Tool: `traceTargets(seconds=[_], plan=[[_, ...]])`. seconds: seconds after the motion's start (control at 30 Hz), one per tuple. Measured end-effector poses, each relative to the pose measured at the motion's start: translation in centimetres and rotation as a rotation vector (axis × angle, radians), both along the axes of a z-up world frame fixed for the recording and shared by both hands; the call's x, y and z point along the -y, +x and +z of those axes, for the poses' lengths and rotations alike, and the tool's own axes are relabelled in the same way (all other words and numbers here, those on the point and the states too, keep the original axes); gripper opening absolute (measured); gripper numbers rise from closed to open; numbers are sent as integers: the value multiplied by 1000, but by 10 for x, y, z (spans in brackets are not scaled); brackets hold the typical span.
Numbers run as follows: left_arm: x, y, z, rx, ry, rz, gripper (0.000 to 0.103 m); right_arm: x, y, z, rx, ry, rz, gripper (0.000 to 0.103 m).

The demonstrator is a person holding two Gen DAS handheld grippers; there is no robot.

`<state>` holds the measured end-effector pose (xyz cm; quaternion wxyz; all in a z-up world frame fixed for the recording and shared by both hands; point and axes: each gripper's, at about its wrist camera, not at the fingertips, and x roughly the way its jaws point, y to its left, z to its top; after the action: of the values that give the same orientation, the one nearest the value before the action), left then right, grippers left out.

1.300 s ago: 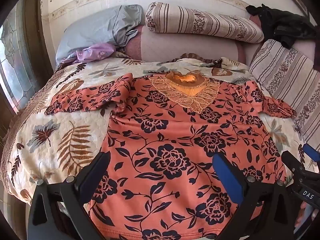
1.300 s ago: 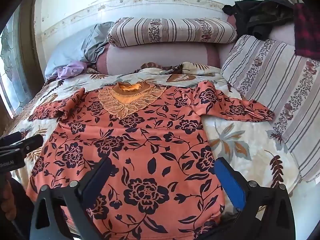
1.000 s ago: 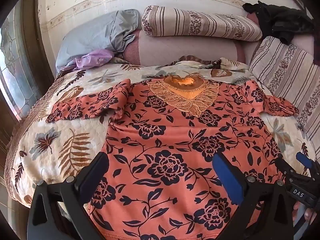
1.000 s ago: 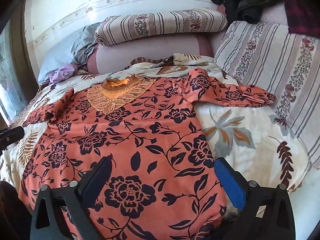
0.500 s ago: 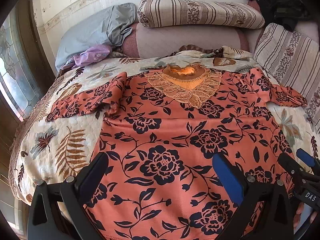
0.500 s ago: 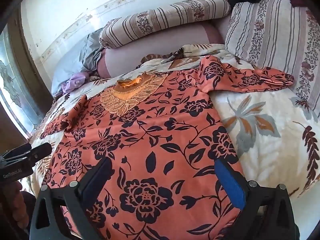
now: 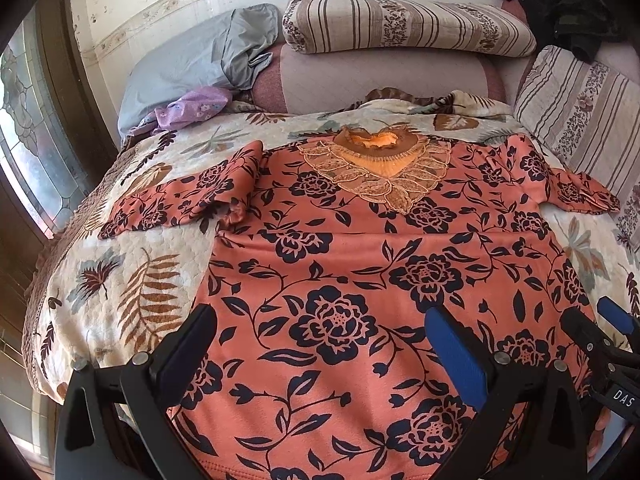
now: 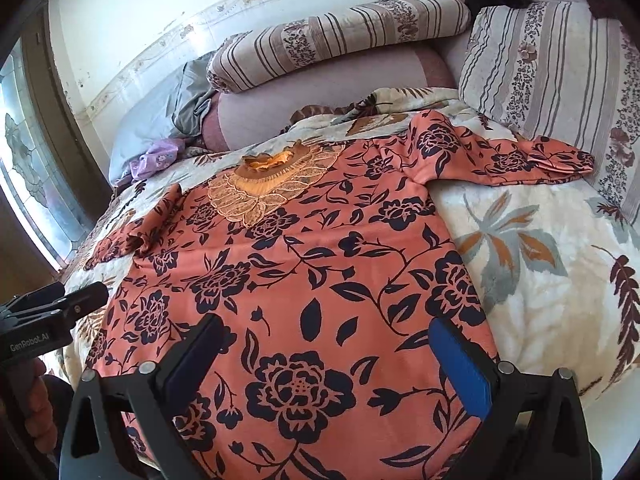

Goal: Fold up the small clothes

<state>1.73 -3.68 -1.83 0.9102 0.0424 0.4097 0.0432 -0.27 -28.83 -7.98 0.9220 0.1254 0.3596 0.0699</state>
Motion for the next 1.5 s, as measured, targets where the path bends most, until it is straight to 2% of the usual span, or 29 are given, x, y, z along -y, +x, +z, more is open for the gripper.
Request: traceTargets(seconds=[1.3, 1.5], plan=[[5, -10, -6, -12, 30, 5, 103, 0, -7, 5, 26, -5, 8, 103], [-2, -7, -15, -34, 20, 13, 103, -2, -6, 4, 21, -11, 11, 103]])
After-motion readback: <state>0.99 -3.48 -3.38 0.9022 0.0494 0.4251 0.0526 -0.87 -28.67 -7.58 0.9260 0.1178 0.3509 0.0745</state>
